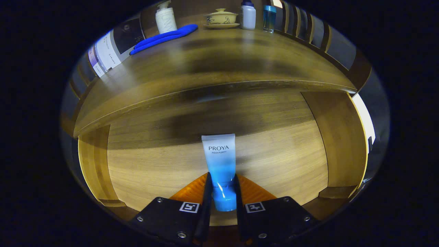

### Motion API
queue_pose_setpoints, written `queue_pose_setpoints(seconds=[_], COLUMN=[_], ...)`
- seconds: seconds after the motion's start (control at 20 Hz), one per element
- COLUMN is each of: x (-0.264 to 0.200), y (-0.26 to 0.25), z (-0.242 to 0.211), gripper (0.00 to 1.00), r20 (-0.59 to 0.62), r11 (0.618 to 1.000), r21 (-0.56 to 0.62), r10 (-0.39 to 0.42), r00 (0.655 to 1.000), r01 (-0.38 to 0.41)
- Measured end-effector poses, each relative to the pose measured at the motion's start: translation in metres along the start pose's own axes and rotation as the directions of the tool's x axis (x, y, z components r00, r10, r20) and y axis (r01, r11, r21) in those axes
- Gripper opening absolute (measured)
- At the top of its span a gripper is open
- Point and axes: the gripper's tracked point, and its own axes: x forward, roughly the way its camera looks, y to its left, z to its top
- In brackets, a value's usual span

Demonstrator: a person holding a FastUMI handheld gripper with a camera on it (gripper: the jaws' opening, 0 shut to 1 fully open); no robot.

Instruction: Pull open the drawer, take out the items inside it, and place them on the countertop above the cabinet.

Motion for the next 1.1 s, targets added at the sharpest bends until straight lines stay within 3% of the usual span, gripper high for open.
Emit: queue_pose_setpoints(seconds=[0.5, 0.65, 0.9, 1.1], x=[-0.052, -0.08, -0.109, -0.138], y=[0.008, 0.014, 0.036, 0.031], z=[-0.007, 0.005, -0.006, 0.005], gripper=[0.31, 0.31, 0.31, 0.31], r20=[0.129, 0.207, 0.255, 0.348], r11=[0.982, 0.965, 0.956, 0.939], r21=[-0.174, -0.232, -0.273, -0.293], r10=[-0.046, -0.075, -0.037, -0.072], r00=[0.991, 0.975, 0.966, 0.935], r01=[0.068, 0.124, 0.109, 0.181])
